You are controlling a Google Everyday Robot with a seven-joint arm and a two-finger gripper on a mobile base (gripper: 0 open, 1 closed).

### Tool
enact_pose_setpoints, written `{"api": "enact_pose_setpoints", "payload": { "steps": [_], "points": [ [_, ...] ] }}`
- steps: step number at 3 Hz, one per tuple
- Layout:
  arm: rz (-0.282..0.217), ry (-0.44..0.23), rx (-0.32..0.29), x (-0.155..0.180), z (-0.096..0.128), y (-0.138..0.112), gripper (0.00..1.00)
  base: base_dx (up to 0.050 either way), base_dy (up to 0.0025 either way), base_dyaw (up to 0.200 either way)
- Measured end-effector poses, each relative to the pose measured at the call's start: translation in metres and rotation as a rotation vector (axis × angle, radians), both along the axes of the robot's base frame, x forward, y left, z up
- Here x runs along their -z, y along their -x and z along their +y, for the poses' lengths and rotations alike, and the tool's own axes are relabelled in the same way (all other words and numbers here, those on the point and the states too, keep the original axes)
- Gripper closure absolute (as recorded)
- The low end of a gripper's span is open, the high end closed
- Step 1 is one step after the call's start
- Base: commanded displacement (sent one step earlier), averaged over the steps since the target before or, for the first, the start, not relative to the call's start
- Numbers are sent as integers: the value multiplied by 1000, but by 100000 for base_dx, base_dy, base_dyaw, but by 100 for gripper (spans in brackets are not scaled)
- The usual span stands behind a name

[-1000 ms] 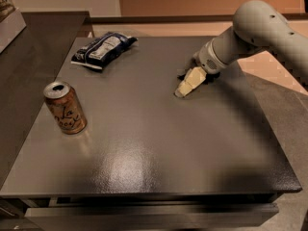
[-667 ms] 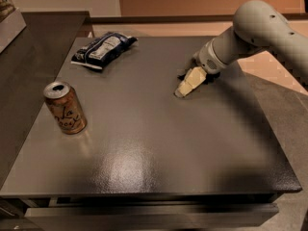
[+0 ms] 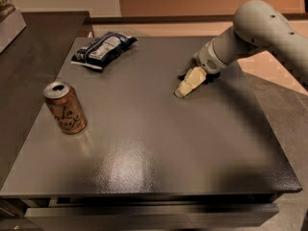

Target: Move rxbar chocolate near orange can

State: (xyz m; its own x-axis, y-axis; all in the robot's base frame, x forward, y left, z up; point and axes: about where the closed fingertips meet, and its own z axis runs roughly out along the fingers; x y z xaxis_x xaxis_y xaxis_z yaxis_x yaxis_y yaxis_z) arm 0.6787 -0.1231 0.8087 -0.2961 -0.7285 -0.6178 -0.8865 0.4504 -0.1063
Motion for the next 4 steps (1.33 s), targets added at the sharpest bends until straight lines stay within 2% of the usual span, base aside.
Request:
{"api": "enact_pose_setpoints", "payload": {
  "steps": [4],
  "points": [
    [0, 1, 0, 0, 0, 0, 0, 0, 0, 0]
  ]
}}
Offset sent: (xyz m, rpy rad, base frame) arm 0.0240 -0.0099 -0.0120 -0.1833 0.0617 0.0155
